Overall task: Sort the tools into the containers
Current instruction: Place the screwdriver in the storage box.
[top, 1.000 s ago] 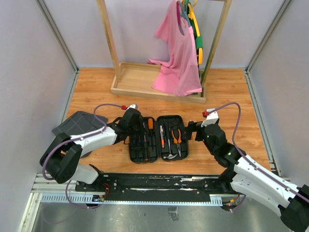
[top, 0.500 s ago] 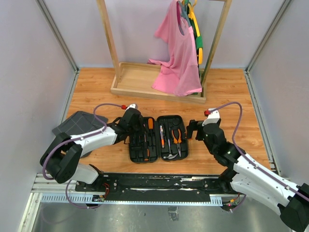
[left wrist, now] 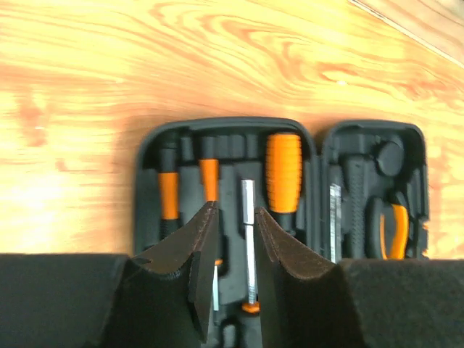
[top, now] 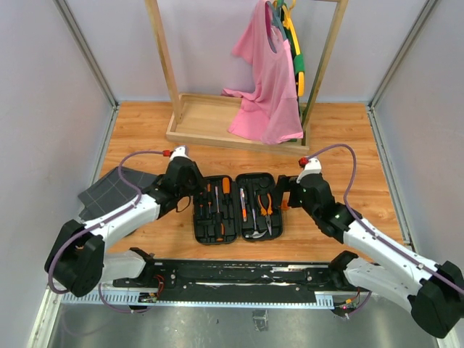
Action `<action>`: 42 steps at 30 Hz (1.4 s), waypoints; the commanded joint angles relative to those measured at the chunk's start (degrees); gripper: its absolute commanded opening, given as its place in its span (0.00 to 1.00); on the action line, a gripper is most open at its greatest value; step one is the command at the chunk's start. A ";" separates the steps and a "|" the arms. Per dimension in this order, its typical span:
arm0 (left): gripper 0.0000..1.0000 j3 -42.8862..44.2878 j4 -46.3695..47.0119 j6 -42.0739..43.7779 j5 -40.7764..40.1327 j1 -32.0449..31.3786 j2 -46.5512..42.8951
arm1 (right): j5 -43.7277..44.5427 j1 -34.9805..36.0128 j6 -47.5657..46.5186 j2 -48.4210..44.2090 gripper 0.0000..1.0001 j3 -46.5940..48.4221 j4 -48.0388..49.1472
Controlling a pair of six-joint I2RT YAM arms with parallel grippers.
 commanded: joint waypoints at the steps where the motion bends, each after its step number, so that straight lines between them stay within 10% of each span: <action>1: 0.31 -3.35 1.05 1.45 -0.16 4.16 -2.35 | -4.99 -0.95 2.32 2.88 0.98 3.77 -1.05; 15: 0.29 -11.10 4.68 2.20 3.08 10.70 -3.53 | -14.92 -1.03 0.12 14.80 1.00 11.48 -1.48; 35: 0.22 -15.07 12.75 5.34 9.71 12.51 -1.17 | -10.96 14.75 4.49 35.85 0.43 30.00 -7.96; 42: 0.15 -14.89 13.10 5.42 10.12 12.68 0.11 | -9.73 19.59 4.71 43.20 0.37 37.13 -11.01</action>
